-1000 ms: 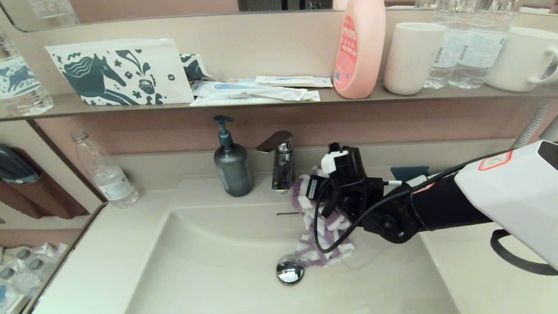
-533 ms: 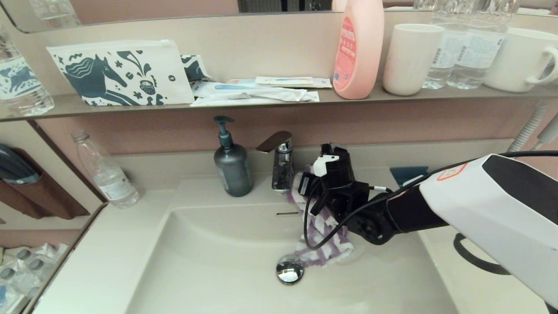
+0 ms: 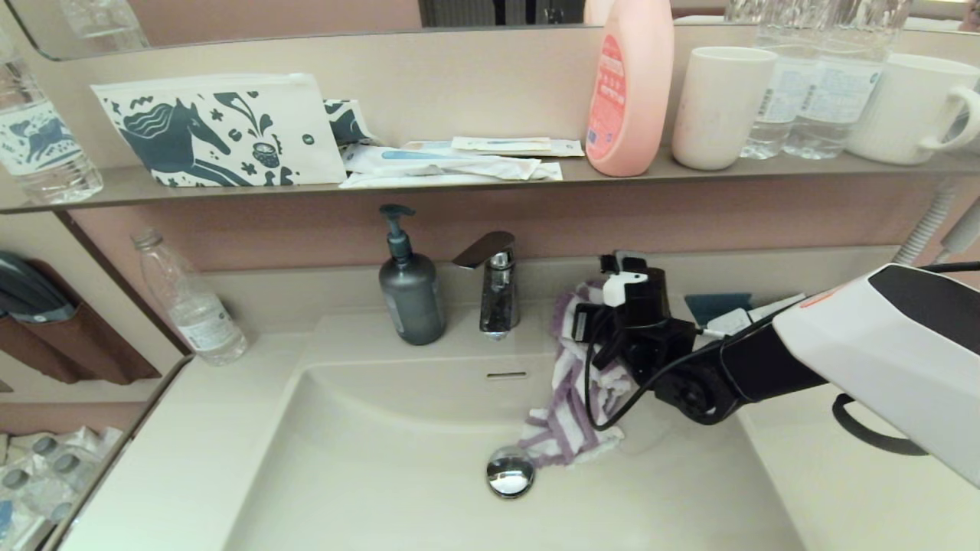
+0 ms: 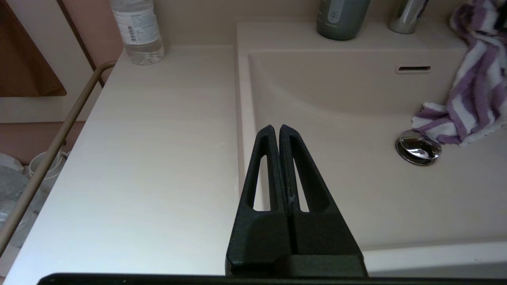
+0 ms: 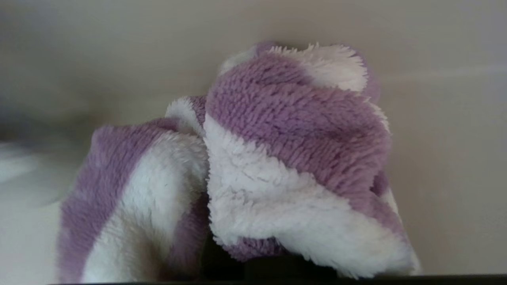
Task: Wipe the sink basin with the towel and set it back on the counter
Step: Wipe the sink
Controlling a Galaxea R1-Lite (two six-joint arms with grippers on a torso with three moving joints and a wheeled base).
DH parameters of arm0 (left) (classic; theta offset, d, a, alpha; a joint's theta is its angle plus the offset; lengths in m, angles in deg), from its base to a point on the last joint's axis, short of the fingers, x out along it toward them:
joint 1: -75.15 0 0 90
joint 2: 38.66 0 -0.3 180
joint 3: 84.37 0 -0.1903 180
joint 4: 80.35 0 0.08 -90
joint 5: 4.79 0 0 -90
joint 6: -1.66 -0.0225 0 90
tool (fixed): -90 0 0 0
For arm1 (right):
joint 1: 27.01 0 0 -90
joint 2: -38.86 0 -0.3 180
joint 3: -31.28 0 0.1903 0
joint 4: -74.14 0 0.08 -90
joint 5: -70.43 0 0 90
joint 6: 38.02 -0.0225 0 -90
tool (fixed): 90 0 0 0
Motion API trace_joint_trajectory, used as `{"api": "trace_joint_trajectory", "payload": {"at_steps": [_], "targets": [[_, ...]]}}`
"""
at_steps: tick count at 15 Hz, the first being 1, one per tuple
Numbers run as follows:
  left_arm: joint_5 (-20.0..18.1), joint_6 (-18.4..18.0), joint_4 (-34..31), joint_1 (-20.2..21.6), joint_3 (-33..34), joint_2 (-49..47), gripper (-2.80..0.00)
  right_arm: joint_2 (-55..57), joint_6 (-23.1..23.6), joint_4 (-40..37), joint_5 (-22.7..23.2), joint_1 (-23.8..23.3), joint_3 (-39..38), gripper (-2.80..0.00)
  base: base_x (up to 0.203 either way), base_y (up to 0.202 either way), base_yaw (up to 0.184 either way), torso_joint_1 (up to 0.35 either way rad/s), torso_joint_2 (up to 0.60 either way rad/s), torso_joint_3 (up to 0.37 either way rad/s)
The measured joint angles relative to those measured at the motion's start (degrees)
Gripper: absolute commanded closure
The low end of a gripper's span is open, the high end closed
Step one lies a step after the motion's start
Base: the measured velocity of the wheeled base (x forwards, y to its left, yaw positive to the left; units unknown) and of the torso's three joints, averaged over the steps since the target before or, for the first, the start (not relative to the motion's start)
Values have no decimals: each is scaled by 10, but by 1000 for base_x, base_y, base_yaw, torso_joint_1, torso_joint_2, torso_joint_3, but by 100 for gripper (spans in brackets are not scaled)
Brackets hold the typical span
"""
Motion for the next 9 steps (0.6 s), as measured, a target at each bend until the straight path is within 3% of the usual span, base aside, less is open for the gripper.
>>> {"api": "trace_joint_trajectory", "payload": {"at_steps": [4,9], "targets": [[0,0,0,0,0,0,0,-43,43,50,15,-80,-93,0,0,0,0,0,0,0],[0,0,0,0,0,0,0,-93,47,47,26,-119,-161,0,0,0,0,0,0,0]]}}
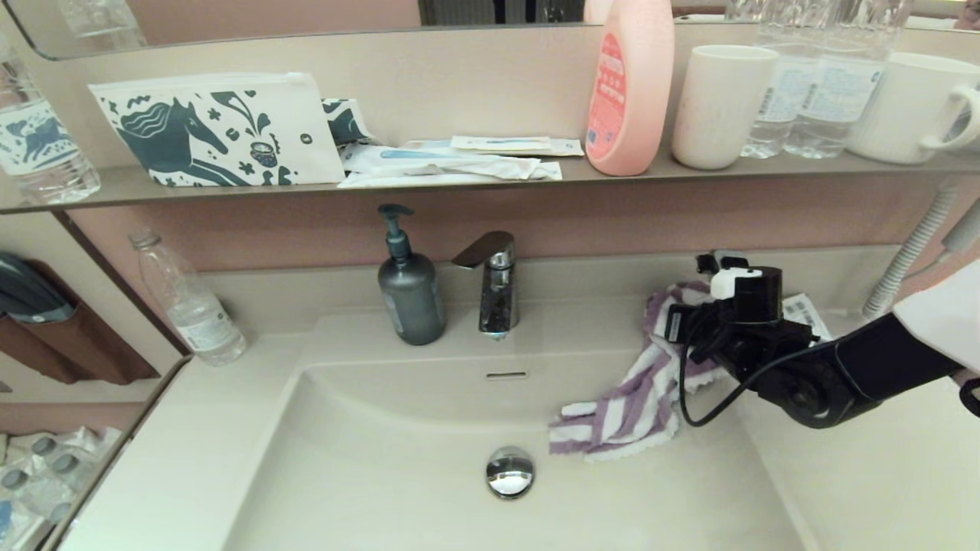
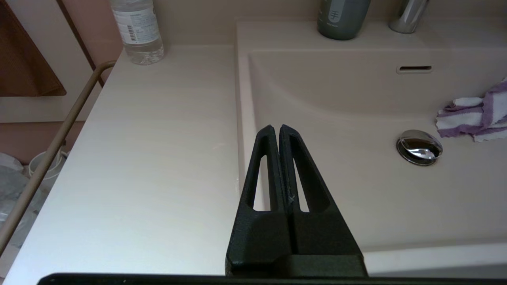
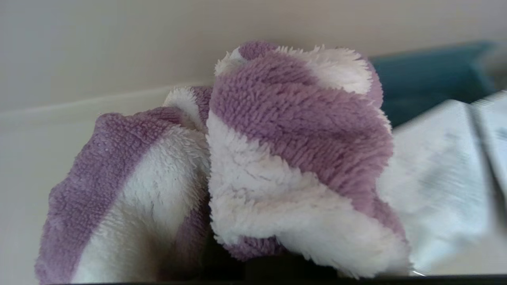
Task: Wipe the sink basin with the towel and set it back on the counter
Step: Wipe the sink
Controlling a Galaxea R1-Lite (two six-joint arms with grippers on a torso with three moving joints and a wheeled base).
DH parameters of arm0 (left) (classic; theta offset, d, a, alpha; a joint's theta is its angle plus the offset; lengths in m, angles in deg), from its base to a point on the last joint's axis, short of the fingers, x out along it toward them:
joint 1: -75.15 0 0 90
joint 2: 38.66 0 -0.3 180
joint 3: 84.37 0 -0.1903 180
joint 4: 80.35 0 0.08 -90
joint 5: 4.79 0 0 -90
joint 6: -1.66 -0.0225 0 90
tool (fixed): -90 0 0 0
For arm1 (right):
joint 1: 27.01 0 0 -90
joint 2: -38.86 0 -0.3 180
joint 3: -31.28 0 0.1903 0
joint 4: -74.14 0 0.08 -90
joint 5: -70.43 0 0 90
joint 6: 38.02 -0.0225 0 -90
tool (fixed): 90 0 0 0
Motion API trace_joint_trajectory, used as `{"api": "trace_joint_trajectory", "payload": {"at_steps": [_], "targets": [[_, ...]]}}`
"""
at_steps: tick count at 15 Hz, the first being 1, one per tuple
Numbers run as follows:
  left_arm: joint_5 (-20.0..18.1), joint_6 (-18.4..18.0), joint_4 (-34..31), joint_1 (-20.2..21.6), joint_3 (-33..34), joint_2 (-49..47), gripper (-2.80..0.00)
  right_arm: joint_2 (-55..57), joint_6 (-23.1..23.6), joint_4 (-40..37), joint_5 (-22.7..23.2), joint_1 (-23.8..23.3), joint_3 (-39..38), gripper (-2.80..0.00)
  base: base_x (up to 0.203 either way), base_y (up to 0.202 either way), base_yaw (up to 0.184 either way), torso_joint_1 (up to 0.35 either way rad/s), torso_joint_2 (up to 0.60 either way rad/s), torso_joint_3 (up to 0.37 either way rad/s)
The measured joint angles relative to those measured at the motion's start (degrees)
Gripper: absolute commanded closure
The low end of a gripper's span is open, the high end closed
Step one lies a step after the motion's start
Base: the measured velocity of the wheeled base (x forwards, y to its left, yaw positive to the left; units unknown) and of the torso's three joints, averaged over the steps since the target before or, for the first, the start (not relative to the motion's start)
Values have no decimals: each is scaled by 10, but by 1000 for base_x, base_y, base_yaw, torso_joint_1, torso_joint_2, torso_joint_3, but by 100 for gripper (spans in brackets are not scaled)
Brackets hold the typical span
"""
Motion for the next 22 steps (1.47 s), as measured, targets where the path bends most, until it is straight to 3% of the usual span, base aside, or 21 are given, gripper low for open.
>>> {"api": "trace_joint_trajectory", "payload": {"at_steps": [4,8,16,19,22], "targets": [[0,0,0,0,0,0,0,2,1,-2,-7,26,7,0,0,0,0,0,0,0],[0,0,0,0,0,0,0,37,2,-11,-8,66,71,0,0,0,0,0,0,0],[0,0,0,0,0,0,0,86,-2,-72,-4,206,186,0,0,0,0,0,0,0],[0,0,0,0,0,0,0,97,-3,-90,-4,218,214,0,0,0,0,0,0,0],[0,0,0,0,0,0,0,99,-3,-89,-3,199,215,0,0,0,0,0,0,0]]}}
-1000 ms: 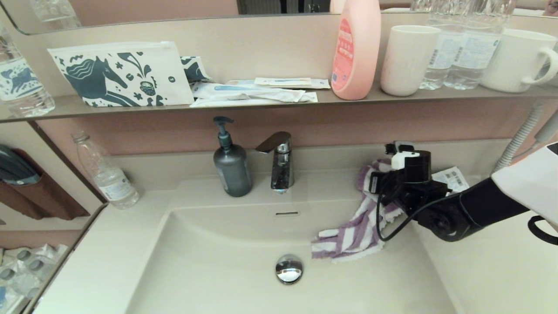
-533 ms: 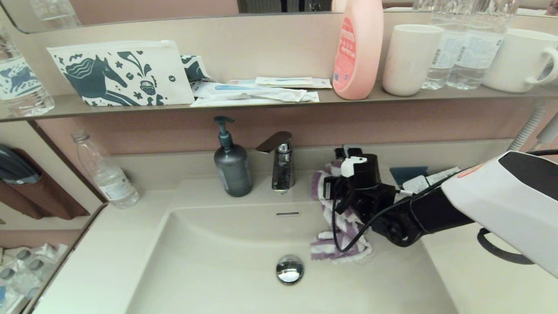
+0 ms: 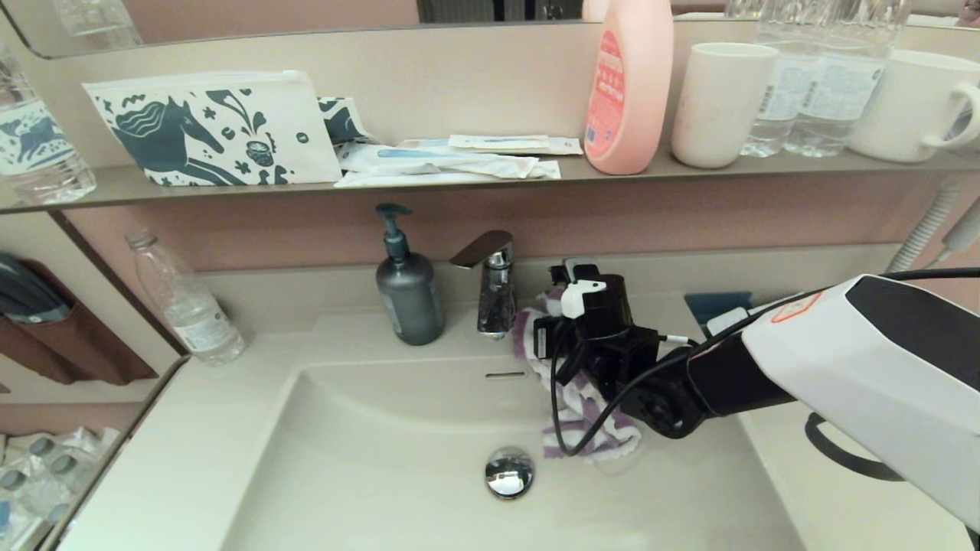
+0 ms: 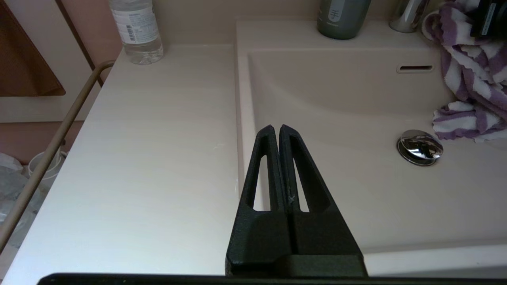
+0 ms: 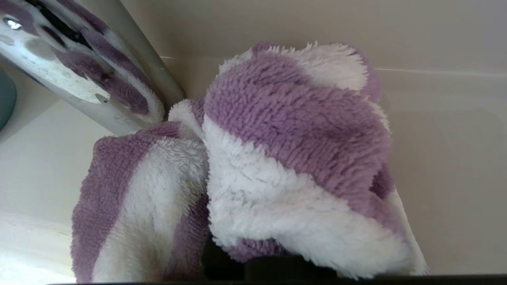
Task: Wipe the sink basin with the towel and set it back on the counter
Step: Wipe the sink
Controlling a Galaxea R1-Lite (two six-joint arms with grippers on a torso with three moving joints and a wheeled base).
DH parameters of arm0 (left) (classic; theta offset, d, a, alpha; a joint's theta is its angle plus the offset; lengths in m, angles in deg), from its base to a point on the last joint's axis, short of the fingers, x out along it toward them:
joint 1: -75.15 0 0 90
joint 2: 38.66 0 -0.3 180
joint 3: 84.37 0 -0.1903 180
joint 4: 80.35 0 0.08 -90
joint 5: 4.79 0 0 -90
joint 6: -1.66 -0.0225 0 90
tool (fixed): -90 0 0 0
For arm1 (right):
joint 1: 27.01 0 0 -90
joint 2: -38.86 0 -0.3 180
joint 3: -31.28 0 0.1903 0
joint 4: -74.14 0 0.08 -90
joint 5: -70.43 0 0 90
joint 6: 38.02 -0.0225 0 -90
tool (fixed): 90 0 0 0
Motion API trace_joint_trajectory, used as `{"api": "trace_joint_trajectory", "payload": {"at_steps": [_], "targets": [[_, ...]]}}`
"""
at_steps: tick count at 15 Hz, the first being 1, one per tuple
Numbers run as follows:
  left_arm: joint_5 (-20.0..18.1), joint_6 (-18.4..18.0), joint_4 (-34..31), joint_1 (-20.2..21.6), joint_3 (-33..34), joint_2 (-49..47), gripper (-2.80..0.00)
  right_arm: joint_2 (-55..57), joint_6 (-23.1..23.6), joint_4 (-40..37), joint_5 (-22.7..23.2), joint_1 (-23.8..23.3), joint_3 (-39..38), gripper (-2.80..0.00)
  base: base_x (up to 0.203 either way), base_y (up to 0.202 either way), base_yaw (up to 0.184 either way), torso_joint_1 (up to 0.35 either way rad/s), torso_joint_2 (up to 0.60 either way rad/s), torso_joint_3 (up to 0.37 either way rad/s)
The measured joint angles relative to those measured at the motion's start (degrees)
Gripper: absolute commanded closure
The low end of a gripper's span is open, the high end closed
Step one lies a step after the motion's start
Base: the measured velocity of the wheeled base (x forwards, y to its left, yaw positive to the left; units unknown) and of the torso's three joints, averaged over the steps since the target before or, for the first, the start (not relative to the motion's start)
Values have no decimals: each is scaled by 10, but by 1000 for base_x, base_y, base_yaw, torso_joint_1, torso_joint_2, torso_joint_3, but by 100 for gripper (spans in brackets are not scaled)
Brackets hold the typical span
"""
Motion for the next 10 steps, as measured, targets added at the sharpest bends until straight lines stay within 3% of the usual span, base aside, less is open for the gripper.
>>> {"api": "trace_joint_trajectory", "payload": {"at_steps": [10], "targets": [[0,0,0,0,0,0,0,-100,-2,2,11,-167,-153,0,0,0,0,0,0,0]]}}
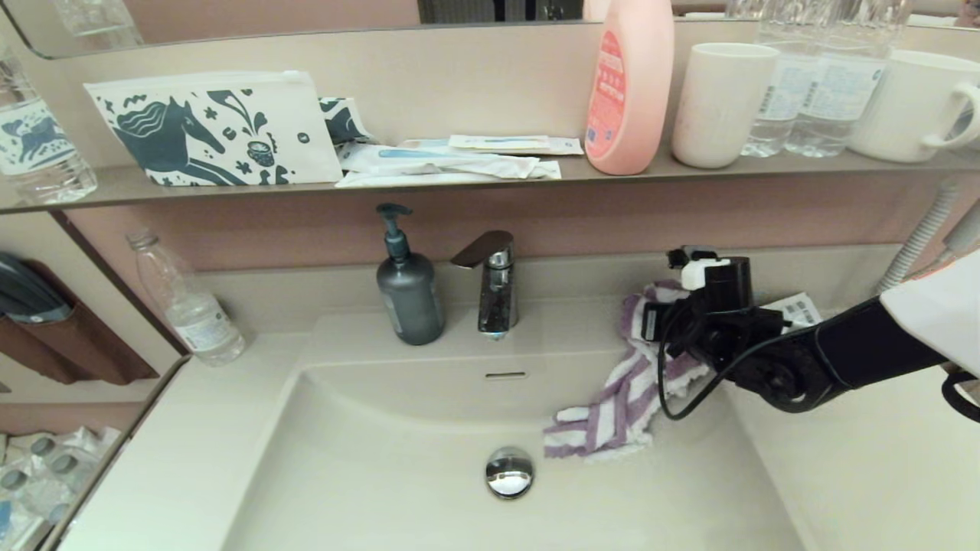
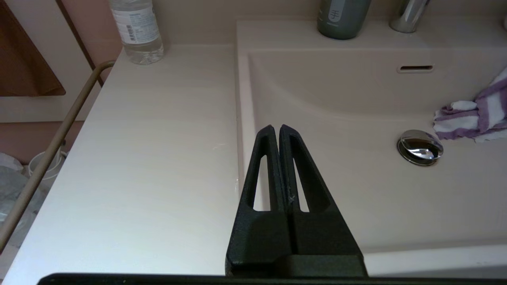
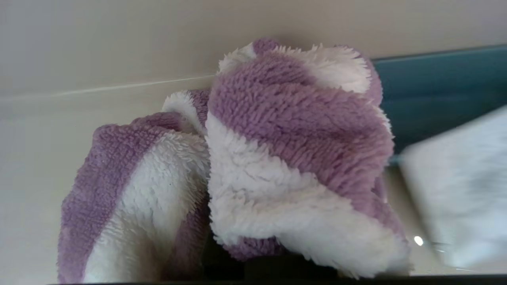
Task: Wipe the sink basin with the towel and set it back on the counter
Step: Wipe the sink
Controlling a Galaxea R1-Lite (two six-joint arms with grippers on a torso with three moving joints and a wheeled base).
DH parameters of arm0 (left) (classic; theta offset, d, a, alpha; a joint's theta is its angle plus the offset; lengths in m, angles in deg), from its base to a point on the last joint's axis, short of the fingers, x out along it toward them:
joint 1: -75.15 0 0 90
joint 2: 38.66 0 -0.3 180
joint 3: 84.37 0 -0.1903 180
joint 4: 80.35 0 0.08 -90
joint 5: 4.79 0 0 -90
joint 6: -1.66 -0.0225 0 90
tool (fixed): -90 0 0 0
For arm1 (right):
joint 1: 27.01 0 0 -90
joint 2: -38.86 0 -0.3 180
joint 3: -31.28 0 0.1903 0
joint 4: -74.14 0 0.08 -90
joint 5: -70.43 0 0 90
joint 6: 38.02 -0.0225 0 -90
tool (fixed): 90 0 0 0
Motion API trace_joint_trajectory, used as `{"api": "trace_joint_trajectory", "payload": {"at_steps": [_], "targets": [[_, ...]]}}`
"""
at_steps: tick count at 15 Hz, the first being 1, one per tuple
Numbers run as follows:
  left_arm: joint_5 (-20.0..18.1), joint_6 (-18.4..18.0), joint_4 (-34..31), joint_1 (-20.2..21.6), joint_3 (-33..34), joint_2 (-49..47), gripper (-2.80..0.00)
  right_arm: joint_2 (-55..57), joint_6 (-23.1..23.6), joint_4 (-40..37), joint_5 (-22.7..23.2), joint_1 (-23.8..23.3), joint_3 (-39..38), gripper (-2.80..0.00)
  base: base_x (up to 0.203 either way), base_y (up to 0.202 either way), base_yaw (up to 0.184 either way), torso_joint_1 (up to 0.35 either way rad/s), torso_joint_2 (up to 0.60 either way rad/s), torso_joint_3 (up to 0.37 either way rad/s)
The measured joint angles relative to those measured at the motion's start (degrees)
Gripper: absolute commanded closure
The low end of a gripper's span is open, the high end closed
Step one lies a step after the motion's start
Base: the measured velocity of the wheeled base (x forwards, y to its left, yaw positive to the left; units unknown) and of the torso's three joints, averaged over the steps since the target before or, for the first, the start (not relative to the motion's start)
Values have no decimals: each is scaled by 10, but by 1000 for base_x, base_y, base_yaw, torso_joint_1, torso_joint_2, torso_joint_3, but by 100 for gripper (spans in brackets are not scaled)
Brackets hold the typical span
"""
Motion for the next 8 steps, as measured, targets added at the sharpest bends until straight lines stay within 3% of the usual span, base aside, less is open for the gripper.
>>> {"api": "trace_joint_trajectory", "payload": {"at_steps": [4,8], "targets": [[0,0,0,0,0,0,0,-21,0,-1,1,-30,-18,0,0,0,0,0,0,0],[0,0,0,0,0,0,0,-15,1,-1,-4,22,-9,0,0,0,0,0,0,0]]}}
